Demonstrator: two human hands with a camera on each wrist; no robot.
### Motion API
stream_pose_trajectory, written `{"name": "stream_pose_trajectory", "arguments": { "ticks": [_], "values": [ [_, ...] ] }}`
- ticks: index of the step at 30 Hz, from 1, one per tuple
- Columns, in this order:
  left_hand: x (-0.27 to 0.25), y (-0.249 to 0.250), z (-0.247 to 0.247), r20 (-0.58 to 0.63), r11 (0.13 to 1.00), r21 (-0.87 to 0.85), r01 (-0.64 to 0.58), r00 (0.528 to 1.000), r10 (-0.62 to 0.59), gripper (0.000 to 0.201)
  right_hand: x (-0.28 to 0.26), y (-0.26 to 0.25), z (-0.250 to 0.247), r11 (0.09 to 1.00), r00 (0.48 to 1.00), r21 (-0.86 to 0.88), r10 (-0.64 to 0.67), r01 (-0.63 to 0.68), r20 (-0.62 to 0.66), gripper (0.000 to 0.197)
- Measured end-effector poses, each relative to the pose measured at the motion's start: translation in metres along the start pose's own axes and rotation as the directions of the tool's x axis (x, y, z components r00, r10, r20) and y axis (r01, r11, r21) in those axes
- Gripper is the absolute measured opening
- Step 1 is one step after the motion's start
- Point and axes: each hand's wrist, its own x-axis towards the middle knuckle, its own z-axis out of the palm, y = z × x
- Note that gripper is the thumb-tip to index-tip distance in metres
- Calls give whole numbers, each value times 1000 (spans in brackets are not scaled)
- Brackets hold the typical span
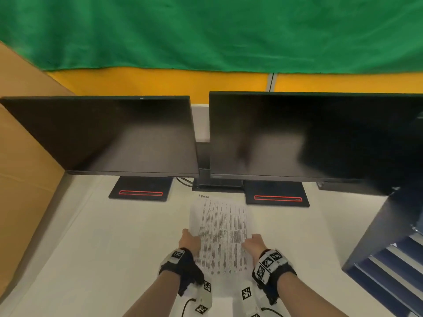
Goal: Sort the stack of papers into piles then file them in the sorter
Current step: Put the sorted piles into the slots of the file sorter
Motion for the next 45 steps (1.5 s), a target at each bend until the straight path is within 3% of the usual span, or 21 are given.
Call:
{"name": "stream_pose_trajectory", "arguments": {
  "ticks": [3, 7, 9, 12, 16, 19, 22, 24, 27, 30, 33, 39, 42, 45],
  "values": [
    [-20, 11, 6, 10, 980, -74, -183, 983, 184, 16, -5, 9, -14, 990, 992, 87, -106, 111, -61, 42],
    [-49, 25, 9, -64, 886, -95, -453, 891, 449, 19, -33, 4, -26, 935, 959, 235, -230, 265, -164, 34],
    [-58, 29, 9, -121, 855, -49, -516, 853, 507, 18, -37, 6, -30, 921, 946, 259, -235, 289, -221, 35],
    [-63, 28, 2, -206, 863, -17, -505, 846, 492, 20, -43, 17, -26, 925, 974, 326, -144, 195, -172, 41],
    [-61, 18, -16, -219, 852, -135, -506, 854, 472, 19, -58, 33, -18, 916, 995, 402, -54, 15, 86, 48],
    [-56, 21, -33, -206, 807, -259, -531, 846, 491, 18, -74, 23, -27, 807, 973, 590, -163, 35, 166, 28],
    [-57, 34, -46, -159, 769, -412, -488, 870, 467, 22, -79, 1, -40, 726, 942, 675, -303, 131, 143, 31],
    [-61, 46, -45, -131, 738, -463, -490, 862, 490, 27, -84, -15, -48, 675, 916, 709, -387, 206, 102, 28],
    [-74, 63, -35, -192, 671, -527, -522, 842, 505, 41, -94, -39, -53, 594, 869, 746, -493, 301, 42, 30],
    [-86, 74, -24, -276, 588, -555, -588, 797, 537, 28, -97, -48, -51, 622, 851, 653, -521, 432, -68, 23],
    [-94, 76, -17, -291, 556, -557, -617, 772, 565, 32, -97, -48, -56, 653, 848, 578, -511, 489, -140, 24],
    [-85, 67, -6, -301, 579, -568, -586, 802, 516, 19, -87, -37, -64, 646, 876, 614, -450, 454, -174, 23],
    [-77, 66, -4, -240, 603, -611, -512, 846, 476, 18, -78, -33, -61, 665, 897, 622, -414, 414, -155, 32],
    [-70, 73, -7, -148, 627, -652, -426, 883, 445, 20, -71, -31, -57, 704, 896, 567, -416, 427, -158, 30]
  ]
}}
